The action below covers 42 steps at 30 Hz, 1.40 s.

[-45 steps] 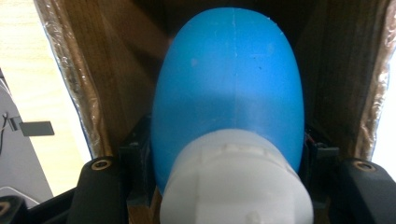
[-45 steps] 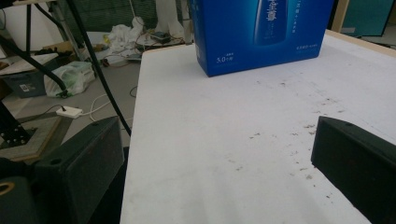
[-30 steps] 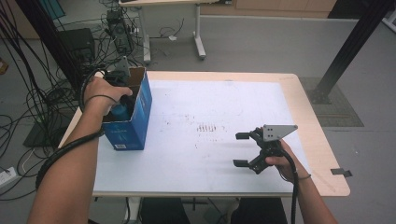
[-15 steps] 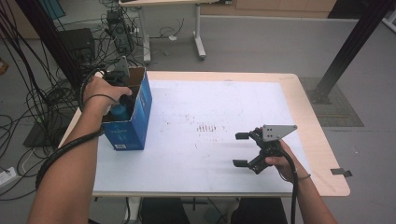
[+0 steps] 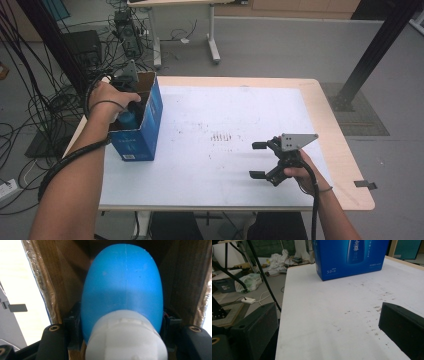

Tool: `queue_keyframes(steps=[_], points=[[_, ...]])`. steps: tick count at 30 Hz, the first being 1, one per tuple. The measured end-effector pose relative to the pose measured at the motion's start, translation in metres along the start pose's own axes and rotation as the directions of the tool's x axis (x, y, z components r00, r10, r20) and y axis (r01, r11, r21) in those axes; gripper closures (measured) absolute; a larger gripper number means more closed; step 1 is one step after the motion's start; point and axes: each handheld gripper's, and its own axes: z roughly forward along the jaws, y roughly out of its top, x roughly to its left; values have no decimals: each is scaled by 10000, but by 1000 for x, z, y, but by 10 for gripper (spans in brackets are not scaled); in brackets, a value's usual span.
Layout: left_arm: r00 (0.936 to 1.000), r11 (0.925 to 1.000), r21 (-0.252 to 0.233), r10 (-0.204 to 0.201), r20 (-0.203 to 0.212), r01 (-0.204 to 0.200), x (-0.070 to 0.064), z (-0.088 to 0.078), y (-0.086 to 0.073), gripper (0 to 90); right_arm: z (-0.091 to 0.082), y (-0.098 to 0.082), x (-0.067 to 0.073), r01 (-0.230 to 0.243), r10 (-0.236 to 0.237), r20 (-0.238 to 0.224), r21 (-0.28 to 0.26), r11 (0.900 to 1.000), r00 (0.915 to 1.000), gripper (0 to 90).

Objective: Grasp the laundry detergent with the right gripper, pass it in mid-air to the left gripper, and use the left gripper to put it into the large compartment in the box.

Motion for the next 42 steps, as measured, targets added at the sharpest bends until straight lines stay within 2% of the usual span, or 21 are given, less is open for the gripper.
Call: queue_keyframes(steps=[28,29,42], points=[[10000,9999,-57,-83,13,83,-1,1,-1,373,1,0,0,-7,7,-11,-15,10000,10000,24],[10000,10000,5,12,2,-12,0,0,-1,373,1,0,1,-8,8,-14,-4,10000,10000,24],[10000,10000,38,4,3,-4,0,0,-1,373,0,0,0,-5,5,7,-21,10000,10000,24]])
